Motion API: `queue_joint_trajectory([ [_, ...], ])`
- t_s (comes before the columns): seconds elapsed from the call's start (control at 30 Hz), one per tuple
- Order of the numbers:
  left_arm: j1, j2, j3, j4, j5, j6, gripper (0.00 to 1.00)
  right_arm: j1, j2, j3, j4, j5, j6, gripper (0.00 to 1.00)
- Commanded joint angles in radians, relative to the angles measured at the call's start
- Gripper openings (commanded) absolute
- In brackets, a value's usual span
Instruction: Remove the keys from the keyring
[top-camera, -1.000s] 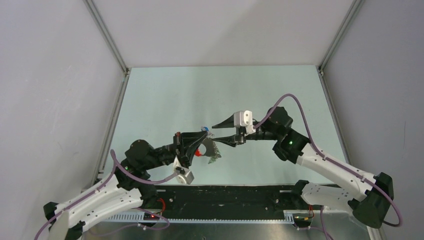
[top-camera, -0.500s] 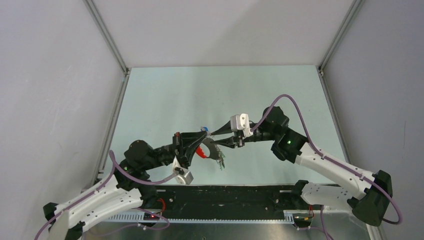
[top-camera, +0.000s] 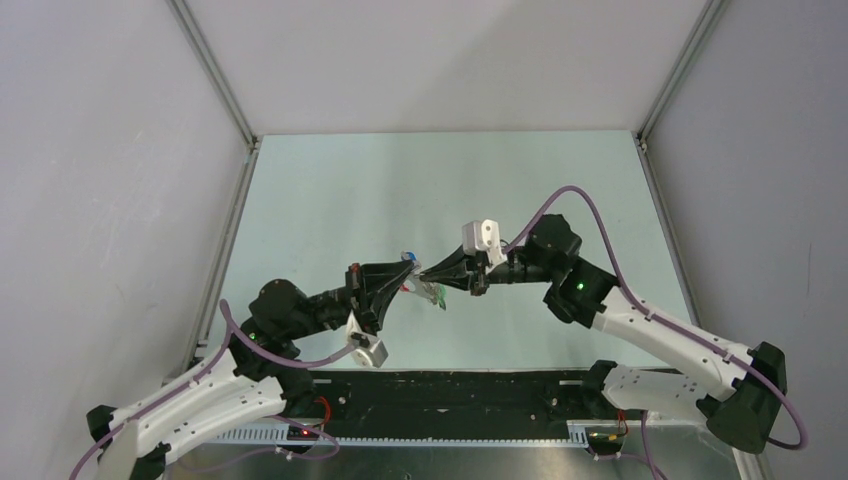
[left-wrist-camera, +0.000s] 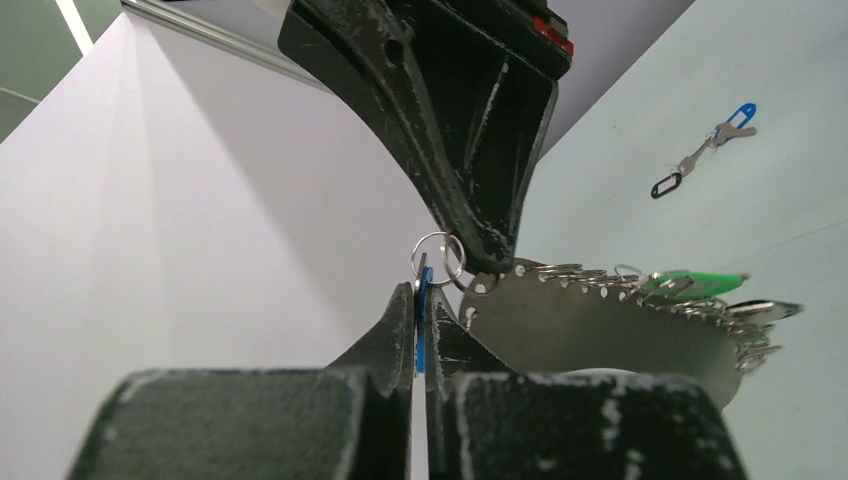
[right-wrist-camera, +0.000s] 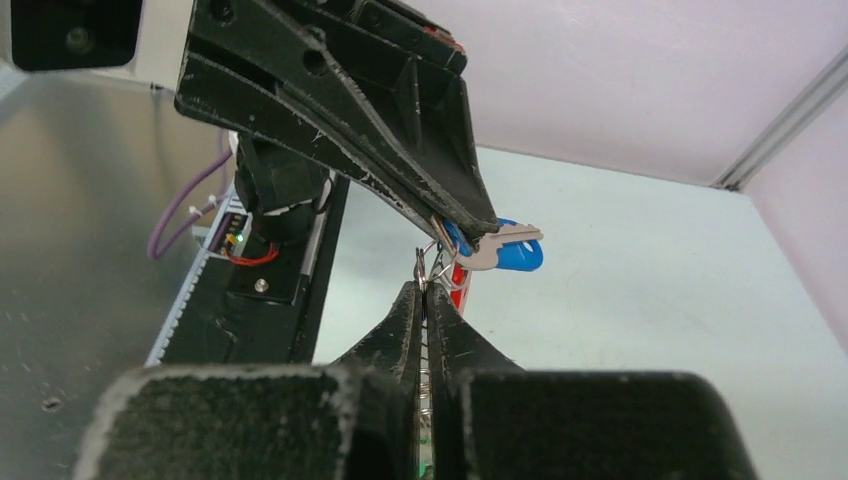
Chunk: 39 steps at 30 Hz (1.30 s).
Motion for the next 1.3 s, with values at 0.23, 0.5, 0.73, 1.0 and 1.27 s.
queue_joint_trajectory([
  [0.23,0.008,-0.01,0.035,0.066,-0.011,-0.003,0.0,-0.011,-0.112,-0.191,0.577,0.23,0.593,0.0],
  [0.5,0.011,-0.011,0.035,0.065,-0.009,-0.003,0.0,-0.006,-0.147,-0.386,0.822,0.473,0.789,0.0],
  [0.73,0.01,-0.016,0.035,0.065,-0.001,-0.005,0.0,-0.011,-0.173,-0.352,0.649,0.3,0.529,0.59],
  [1.0,0.01,-0.019,0.036,0.066,0.01,-0.006,0.0,-0.006,-0.17,-0.194,0.289,0.203,0.136,0.59],
  [1.27,0.011,-0.021,0.036,0.065,0.016,-0.009,0.0,0.005,-0.091,-0.062,0.113,0.143,-0.069,0.49],
])
